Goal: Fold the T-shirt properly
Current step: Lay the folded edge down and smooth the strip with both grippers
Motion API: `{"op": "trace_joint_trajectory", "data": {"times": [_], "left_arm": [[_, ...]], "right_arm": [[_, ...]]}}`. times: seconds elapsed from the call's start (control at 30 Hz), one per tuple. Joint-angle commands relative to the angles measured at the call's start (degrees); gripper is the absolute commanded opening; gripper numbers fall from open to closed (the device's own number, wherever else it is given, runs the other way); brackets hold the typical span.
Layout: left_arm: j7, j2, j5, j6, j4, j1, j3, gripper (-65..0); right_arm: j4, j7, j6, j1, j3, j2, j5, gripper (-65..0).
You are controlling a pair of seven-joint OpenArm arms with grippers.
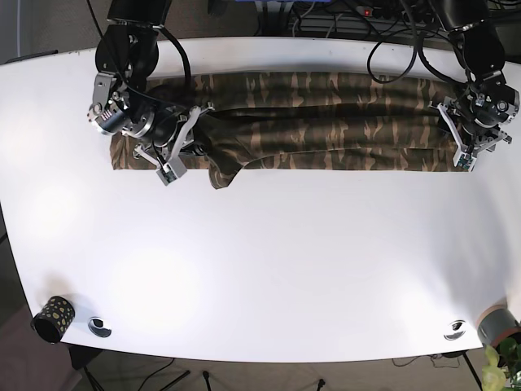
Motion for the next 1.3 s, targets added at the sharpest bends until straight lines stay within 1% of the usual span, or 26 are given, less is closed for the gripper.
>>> {"op": "trace_joint_trajectory", "data": {"times": [0.0,0.13,0.2,0.27,0.3,0.33,0.37,0.4,0.43,0.47,0.53,0.57,0.6,0.67,0.77,0.83,0.93,1.03,1.1,1.17,1.27], "left_arm": [[-0.69,-0.92,0.01,0.14,0.85,-0.61,-0.21,-33.2],[-0.69,-0.92,0.01,0.14,0.85,-0.69,-0.21,-33.2],[-0.69,-0.92,0.01,0.14,0.85,-0.69,-0.21,-33.2],[-0.69,-0.92,0.01,0.14,0.85,-0.78,-0.12,-33.2],[-0.69,-0.92,0.01,0.14,0.85,-0.78,-0.12,-33.2],[-0.69,-0.92,0.01,0.14,0.85,-0.87,-0.04,-33.2],[-0.69,-0.92,0.01,0.14,0.85,-0.87,-0.04,-33.2],[-0.69,-0.92,0.01,0.14,0.85,-0.96,-0.04,-33.2],[-0.69,-0.92,0.01,0.14,0.85,-0.96,-0.04,-33.2],[-0.69,-0.92,0.01,0.14,0.85,-0.96,-0.04,-33.2],[-0.69,-0.92,0.01,0.14,0.85,-0.96,-0.04,-33.2],[-0.69,-0.92,-0.17,0.14,0.85,-0.96,-0.04,-33.2],[-0.69,-0.92,-0.43,0.14,0.94,-0.96,0.05,-33.2],[-0.69,-0.92,-0.52,0.14,1.46,-1.04,0.05,-33.2],[-0.69,-0.84,-0.61,0.14,3.66,-1.31,-0.21,-33.2],[-0.60,-0.57,-0.61,0.14,6.04,-1.75,-0.30,-33.2],[-0.34,-0.57,-1.66,0.14,7.53,-1.84,-0.30,-33.2],[-0.34,-0.57,-2.89,0.14,6.74,-0.87,-0.30,-33.2],[-0.34,-0.57,-2.98,0.14,5.07,0.01,-0.04,-33.2],[-0.34,-0.66,-2.89,0.14,3.05,0.27,-0.04,-33.2],[-0.52,-0.66,-2.89,0.14,-0.29,0.27,-0.04,-33.2]], "right_arm": [[4.33,-0.15,0.30,-1.31,0.69,0.38,0.45,-65.0],[4.85,-1.12,0.30,-4.03,2.01,0.38,0.01,-64.7],[3.53,-0.94,0.30,-4.74,2.18,0.38,-0.08,-62.6],[2.13,-0.94,0.30,-4.82,2.27,0.56,-0.17,-55.0],[2.13,-0.94,0.30,-4.91,2.62,1.09,-0.17,-51.0],[2.48,-0.94,0.30,-5.18,3.59,1.70,0.19,-45.7],[3.45,-0.94,0.30,-5.35,5.00,2.05,0.54,-38.4],[4.68,-0.94,0.30,-5.44,6.05,1.97,0.62,-32.3],[5.73,-0.94,0.30,-5.70,6.93,1.97,0.62,-28.1],[7.23,-0.94,0.30,-6.41,7.90,1.97,0.62,-21.9],[9.07,-1.03,0.30,-6.93,8.78,1.97,0.62,-14.6],[9.60,-1.12,0.30,-6.93,8.86,2.05,0.62,-12.4],[9.69,-1.20,0.30,-7.02,8.78,2.05,0.62,-11.7],[9.60,-1.29,0.30,-7.20,8.69,2.05,0.62,-12.8],[9.34,-1.38,0.30,-7.46,7.98,1.00,0.54,-17.8],[8.19,-1.29,0.30,-8.34,7.90,0.21,0.01,-24.6],[5.38,-0.94,0.30,-8.96,7.98,0.12,0.01,-34.4],[0.02,-0.15,0.30,-8.87,7.98,0.30,0.01,-42.0],[-2.88,2.05,0.30,-8.34,7.98,0.38,0.01,-44.2],[-5.17,4.16,0.30,-7.81,7.98,0.56,0.01,-44.1],[-7.81,4.95,0.30,-5.97,7.90,2.32,0.19,-42.5]]}}
